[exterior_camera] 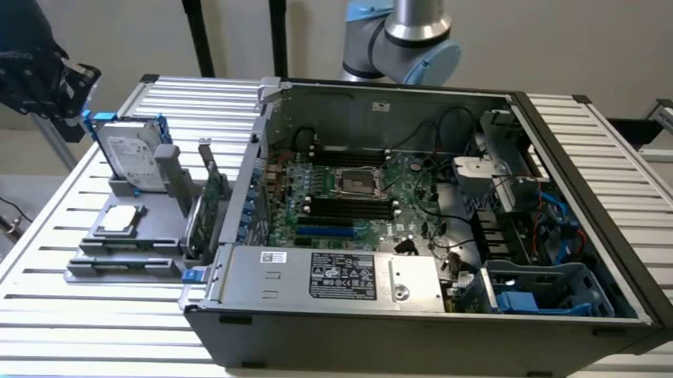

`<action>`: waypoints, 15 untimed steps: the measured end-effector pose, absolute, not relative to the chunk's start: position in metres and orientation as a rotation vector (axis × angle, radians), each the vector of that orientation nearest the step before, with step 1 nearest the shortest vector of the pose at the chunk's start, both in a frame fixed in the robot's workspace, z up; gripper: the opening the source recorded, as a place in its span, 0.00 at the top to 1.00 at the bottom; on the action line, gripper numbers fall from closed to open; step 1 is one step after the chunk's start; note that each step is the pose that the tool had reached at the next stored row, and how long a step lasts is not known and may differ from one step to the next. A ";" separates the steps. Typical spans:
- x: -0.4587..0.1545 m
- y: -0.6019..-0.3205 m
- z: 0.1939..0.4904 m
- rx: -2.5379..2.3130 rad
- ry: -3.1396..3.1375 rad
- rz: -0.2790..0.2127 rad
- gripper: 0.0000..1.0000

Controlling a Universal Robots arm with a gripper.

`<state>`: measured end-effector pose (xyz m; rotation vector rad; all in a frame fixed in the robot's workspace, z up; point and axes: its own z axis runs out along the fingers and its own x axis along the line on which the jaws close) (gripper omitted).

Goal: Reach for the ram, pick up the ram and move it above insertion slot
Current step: 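Reach for the ram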

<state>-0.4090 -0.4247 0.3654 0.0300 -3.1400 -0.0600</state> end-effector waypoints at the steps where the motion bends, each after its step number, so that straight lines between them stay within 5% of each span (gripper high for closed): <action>1: -0.409 -0.425 0.366 0.030 -3.140 -0.060 0.89; 15: -0.390 -0.452 0.361 0.031 -3.140 -0.060 0.89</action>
